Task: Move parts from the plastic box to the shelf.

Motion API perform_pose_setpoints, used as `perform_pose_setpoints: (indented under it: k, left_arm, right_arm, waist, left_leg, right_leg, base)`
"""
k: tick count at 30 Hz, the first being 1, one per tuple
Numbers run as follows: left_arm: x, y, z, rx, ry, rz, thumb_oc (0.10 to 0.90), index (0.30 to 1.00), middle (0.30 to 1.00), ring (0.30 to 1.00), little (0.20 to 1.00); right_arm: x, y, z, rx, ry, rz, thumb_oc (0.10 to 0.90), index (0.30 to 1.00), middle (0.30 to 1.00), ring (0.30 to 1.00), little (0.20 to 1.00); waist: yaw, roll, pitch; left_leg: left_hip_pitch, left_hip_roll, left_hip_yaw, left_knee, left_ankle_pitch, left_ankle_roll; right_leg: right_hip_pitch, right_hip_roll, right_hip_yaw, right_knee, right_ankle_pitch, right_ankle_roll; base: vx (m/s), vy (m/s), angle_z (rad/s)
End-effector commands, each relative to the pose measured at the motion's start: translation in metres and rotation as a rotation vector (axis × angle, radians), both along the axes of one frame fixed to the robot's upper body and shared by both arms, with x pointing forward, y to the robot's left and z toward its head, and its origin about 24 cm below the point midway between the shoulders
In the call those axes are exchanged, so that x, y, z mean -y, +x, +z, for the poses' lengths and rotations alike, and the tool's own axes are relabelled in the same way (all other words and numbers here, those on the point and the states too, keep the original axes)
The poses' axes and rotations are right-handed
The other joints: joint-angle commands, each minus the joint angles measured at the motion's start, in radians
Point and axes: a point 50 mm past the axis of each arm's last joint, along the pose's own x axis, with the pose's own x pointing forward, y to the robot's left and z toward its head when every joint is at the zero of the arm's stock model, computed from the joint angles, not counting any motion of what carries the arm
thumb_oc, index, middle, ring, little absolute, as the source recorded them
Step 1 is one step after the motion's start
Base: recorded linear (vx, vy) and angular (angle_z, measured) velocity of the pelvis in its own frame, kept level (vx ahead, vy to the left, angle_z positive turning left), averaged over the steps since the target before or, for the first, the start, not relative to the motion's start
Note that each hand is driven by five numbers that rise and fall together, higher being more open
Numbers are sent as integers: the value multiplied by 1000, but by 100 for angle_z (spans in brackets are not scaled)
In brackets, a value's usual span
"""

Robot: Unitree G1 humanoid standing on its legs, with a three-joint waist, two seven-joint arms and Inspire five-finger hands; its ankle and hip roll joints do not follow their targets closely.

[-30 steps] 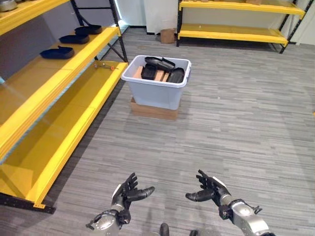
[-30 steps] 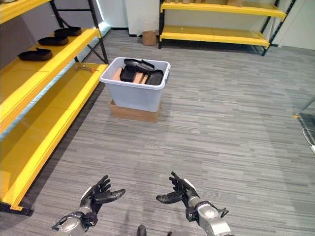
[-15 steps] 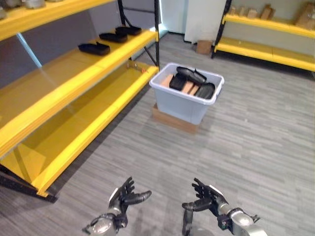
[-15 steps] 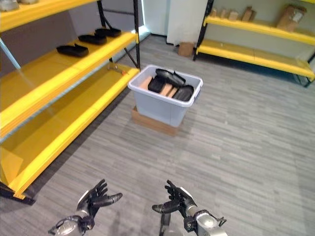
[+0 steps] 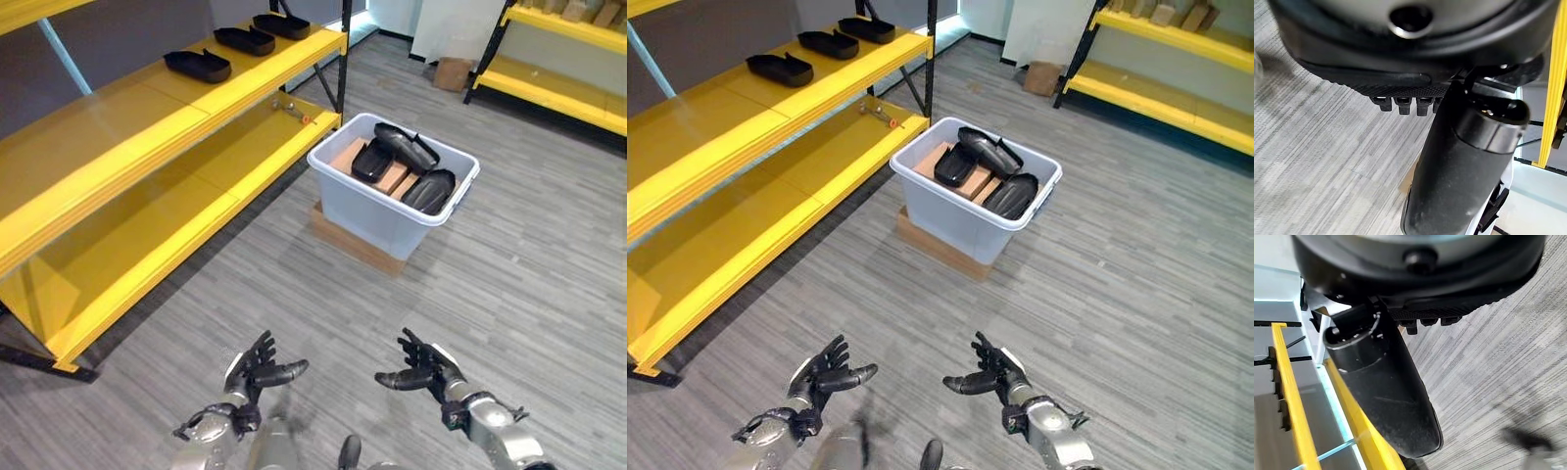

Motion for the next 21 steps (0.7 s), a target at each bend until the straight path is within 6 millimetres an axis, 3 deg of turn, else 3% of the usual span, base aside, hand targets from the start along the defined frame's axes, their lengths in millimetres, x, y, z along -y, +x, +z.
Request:
perform_pose_setpoints:
  k: [1,3,6,11,12,13,14,15,16,17,18,19,20,21]
  left_arm:
    - [-6,15,28,168,43,-13,900,1000,1000,1000,1000]
    - [-7,16,31,180,44,-20,900,1000,1000,1000,1000]
    - [-15,17,34,184,80,-24,900,1000,1000,1000,1000]
    - [-19,16,32,171,90,-11,900,1000,1000,1000,1000]
    - [-20,14,31,164,100,-9,900,1000,1000,1000,1000]
    - [-20,14,32,160,110,-21,900,1000,1000,1000,1000]
    - [-19,14,33,165,111,-29,900,1000,1000,1000,1000]
    - [-19,14,33,165,111,-29,900,1000,1000,1000,1000]
    - [-18,13,32,163,115,-47,900,1000,1000,1000,1000]
    - [-18,13,32,163,115,-47,900,1000,1000,1000,1000]
    - [-17,12,32,160,111,-63,900,1000,1000,1000,1000]
    - [-18,11,31,158,108,-62,900,1000,1000,1000,1000]
    - [-18,11,31,158,108,-62,900,1000,1000,1000,1000]
    - [-18,10,30,152,104,-59,900,1000,1000,1000,1000]
  right_arm:
    - [8,17,28,159,15,9,900,1000,1000,1000,1000]
    - [3,17,28,161,30,23,900,1000,1000,1000,1000]
    - [-9,22,31,176,54,54,900,1000,1000,1000,1000]
    - [-14,24,31,181,64,59,900,1000,1000,1000,1000]
    - [-18,22,28,171,68,65,900,1000,1000,1000,1000]
    - [-20,19,26,163,72,69,900,1000,1000,1000,1000]
    - [-20,17,26,162,74,74,900,1000,1000,1000,1000]
    - [-20,17,26,162,74,74,900,1000,1000,1000,1000]
    - [-21,15,26,161,77,80,900,1000,1000,1000,1000]
    - [-21,15,26,161,77,80,900,1000,1000,1000,1000]
    - [-20,15,26,158,88,77,900,1000,1000,1000,1000]
    - [-19,15,27,159,92,74,900,1000,1000,1000,1000]
    - [-19,15,26,158,92,73,900,1000,1000,1000,1000]
    - [-19,14,26,157,97,68,900,1000,1000,1000,1000]
  waist:
    - [43,14,-57]
    - [43,13,-76]
    - [53,0,-99]
    - [58,7,-103]
    - [51,16,-91]
    - [29,26,-69]
    - [18,36,-56]
    - [19,37,-59]
    - [9,57,-43]
    - [9,55,-42]
    - [-8,60,-35]
    - [-12,60,-36]
    - [-12,62,-36]
    - [-14,58,-34]
  left_leg:
    - [87,-73,-3,40,85,34]
    - [115,-96,9,19,75,41]
    - [122,-154,30,66,6,85]
    - [140,-193,35,76,-37,123]
    - [162,-223,36,76,-60,156]
    - [192,-253,27,79,-75,184]
    - [207,-253,21,76,-78,194]
    - [203,-251,22,76,-77,194]
    - [241,-251,23,63,-91,204]
    - [243,-253,24,62,-91,204]
    - [291,-262,22,27,-96,200]
    - [299,-266,19,20,-95,197]
    - [301,-265,18,19,-96,196]
    - [318,-271,19,10,-103,191]
  right_leg:
    - [-20,-104,45,26,-22,137]
    - [-10,-121,51,36,-22,145]
    - [-6,-177,67,78,-26,175]
    - [-37,-221,85,178,-26,194]
    - [-95,-263,98,341,30,209]
    - [-165,-287,139,514,140,213]
    - [-196,-273,153,590,139,207]
    - [-200,-272,153,588,141,206]
    - [-263,-265,135,664,125,203]
    - [-264,-267,137,669,122,203]
    - [-319,-222,126,587,83,195]
    - [-331,-211,116,536,85,193]
    - [-327,-210,114,533,85,193]
    - [-319,-214,84,432,87,193]
  base:
    - [170,159,-32]
    - [273,248,-46]
    - [252,280,-9]
    - [119,210,3]
    - [149,367,-11]
    - [184,440,-5]
    - [112,249,2]
    - [127,190,46]
    - [92,116,67]
    - [245,160,52]
    - [214,47,14]
    - [217,46,-29]
    - [148,-11,-18]
    - [184,-44,1]
